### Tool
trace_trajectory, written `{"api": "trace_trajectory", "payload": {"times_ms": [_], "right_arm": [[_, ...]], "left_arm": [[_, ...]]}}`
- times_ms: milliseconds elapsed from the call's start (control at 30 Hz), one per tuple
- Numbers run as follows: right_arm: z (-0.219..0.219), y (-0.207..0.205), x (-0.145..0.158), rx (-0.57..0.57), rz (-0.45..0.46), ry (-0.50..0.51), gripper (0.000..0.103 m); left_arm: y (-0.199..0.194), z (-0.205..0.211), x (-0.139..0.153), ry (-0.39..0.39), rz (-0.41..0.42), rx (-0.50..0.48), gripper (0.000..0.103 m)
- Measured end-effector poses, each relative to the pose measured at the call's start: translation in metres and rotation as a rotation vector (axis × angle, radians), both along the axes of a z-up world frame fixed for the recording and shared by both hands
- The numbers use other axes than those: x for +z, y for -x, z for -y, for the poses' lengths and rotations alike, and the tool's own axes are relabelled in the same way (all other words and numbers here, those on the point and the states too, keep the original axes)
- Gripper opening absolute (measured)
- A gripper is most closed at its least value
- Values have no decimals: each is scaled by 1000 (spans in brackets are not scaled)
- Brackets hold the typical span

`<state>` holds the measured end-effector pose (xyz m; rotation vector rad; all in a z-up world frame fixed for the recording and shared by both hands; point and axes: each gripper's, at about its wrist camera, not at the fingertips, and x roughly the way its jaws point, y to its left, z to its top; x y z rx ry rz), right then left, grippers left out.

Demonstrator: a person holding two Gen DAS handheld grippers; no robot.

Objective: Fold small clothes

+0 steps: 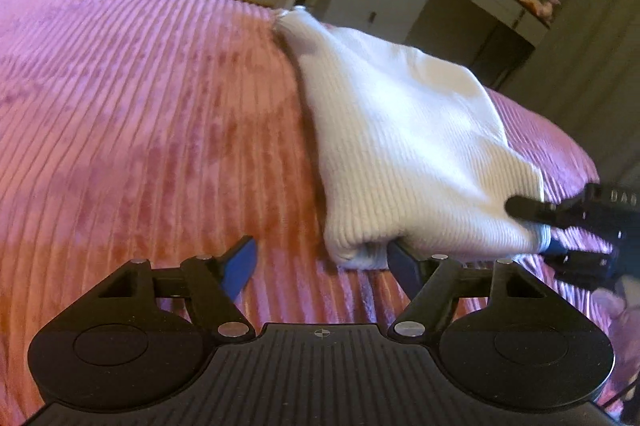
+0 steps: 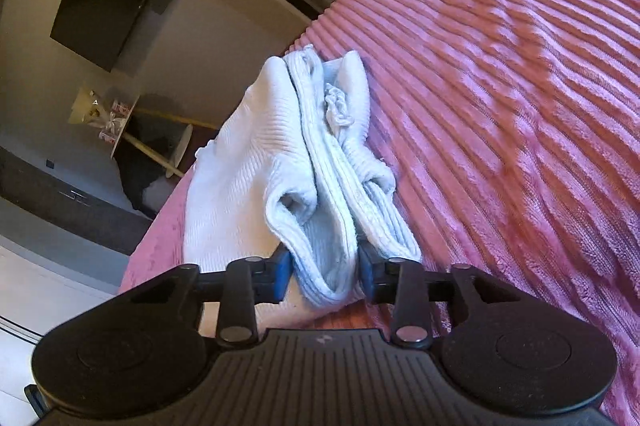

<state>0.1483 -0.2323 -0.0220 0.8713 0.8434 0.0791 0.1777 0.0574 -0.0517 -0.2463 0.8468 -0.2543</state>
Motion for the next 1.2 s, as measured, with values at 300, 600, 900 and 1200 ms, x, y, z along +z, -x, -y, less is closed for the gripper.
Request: {"api": "trace_trajectory", "payload": {"times_ms": [300, 600, 900, 1200], "right_arm": [[0, 13, 6, -10, 21, 65, 44], [0, 5, -2, -4, 20, -6, 44], [-26, 2, 19, 45, 113, 208, 11], [-39, 8, 24, 49, 124, 511, 10]], "left_arm": [[-2, 9, -2, -27, -10, -22, 77], [-4, 12, -2, -47, -7, -22, 77], [-4, 6, 1, -7, 8, 9, 76], [-5, -1, 6, 37, -2, 28, 76]]}}
